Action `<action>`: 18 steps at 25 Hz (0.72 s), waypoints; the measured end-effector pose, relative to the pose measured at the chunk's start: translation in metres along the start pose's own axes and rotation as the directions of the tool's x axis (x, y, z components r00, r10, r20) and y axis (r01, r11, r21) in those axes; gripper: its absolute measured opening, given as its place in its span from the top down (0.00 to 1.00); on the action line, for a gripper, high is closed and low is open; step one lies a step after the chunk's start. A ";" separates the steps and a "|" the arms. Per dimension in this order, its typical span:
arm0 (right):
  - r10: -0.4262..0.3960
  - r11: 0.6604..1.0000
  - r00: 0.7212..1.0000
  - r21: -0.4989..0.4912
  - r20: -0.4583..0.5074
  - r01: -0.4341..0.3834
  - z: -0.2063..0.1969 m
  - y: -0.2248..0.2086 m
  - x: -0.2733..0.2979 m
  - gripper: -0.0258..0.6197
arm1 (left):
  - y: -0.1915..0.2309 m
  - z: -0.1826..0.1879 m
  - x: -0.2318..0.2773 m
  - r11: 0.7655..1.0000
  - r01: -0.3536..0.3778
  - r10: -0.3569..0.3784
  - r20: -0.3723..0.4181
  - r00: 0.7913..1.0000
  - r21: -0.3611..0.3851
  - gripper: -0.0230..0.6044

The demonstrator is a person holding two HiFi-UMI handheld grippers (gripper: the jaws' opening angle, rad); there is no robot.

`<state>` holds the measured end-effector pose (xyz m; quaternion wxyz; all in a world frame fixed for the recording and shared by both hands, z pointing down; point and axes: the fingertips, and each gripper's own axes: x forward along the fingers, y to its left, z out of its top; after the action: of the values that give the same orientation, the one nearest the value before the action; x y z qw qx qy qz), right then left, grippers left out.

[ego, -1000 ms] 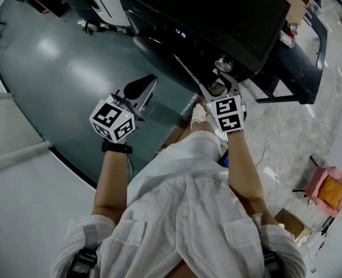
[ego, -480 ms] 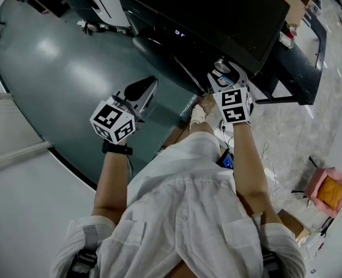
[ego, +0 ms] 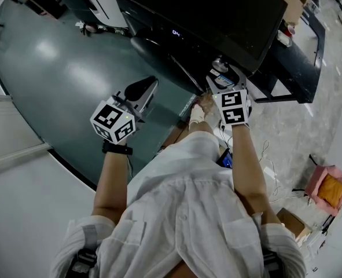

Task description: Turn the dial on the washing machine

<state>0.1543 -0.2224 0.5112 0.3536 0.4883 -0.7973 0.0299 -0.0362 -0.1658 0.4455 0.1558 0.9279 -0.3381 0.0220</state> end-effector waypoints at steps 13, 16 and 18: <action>0.013 0.998 0.998 0.057 -0.057 -0.010 -0.013 0.000 -0.002 0.46 | 0.000 0.002 0.002 1.000 0.012 -0.012 0.001 1.000 0.000 0.92; 0.012 0.997 0.998 0.071 -0.064 -0.008 -0.019 0.002 -0.001 0.45 | -0.001 0.001 0.003 1.000 0.015 -0.015 -0.001 1.000 -0.001 0.92; 0.024 0.996 0.996 0.090 -0.087 -0.016 -0.026 0.004 0.000 0.43 | -0.001 0.000 0.003 1.000 0.016 -0.016 -0.003 1.000 -0.004 0.92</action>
<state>0.1654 -0.2104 0.5319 0.3661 0.4935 -0.7837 0.0904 -0.0335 -0.1672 0.4457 0.1582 0.9302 -0.3306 0.0217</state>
